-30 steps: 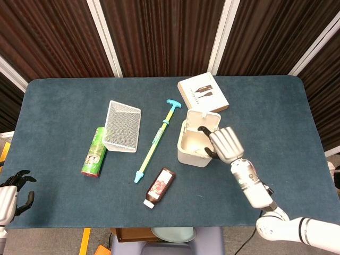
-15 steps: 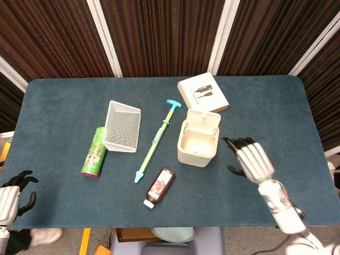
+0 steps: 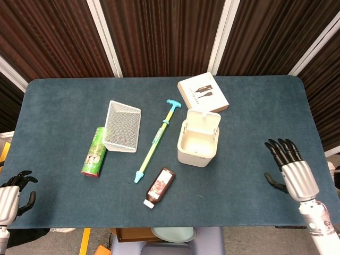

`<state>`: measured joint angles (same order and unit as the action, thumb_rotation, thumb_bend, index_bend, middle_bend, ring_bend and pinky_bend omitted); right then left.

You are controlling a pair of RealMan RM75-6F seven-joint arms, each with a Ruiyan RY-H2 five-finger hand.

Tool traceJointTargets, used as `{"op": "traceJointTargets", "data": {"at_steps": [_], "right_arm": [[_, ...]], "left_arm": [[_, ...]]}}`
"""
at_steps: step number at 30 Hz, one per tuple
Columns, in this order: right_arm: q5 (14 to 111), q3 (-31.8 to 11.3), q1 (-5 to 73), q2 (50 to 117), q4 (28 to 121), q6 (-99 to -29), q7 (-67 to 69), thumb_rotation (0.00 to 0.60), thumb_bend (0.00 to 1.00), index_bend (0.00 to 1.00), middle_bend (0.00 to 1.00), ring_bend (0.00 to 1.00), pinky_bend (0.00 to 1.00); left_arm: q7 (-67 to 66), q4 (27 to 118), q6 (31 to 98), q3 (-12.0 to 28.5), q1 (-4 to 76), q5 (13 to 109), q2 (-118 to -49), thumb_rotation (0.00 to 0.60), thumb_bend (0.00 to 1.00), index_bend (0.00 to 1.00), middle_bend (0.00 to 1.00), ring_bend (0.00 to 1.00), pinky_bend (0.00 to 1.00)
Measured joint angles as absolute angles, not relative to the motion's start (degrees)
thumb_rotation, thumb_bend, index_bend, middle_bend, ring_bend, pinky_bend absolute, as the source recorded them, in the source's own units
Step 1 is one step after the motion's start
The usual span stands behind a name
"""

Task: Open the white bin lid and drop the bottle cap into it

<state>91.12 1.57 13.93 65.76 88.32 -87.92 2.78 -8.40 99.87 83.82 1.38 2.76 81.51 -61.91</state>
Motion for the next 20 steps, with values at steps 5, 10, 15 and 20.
{"op": "traceJointTargets", "data": {"at_steps": [5,10,15,20], "right_arm": [[88.4,1.8,13.8,66.4,84.1,-82.9,5.6,0.600,0.42,0.11,0.09,0.00,0.05],[87.7,1.3,13.8,67.0,83.4,-81.8,3.2,0.600,0.42,0.10,0.08,0.00,0.05],[88.6,0.8,13.2,68.1,82.7,-83.3,1.2,0.600,0.42,0.10,0.08,0.00,0.05],[89.0,0.8,13.2,68.2,83.0,-81.8,0.4,0.600,0.42,0.10,0.09,0.00,0.05]], "left_arm": [[-8.9,99.7,83.8,1.5,2.8,81.2,-62.1,0.600,0.50,0.38,0.22,0.27,0.43],[-9.5,99.7,84.0,1.6,2.7,80.7,-62.3,0.600,0.50,0.38,0.22,0.27,0.43],[-9.6,99.3,84.1,1.6,2.7,80.9,-62.6,0.600,0.50,0.38,0.22,0.27,0.43],[-9.5,98.9,83.4,1.5,2.9,80.6,-62.6,0.600,0.50,0.38,0.22,0.27,0.43]]}}
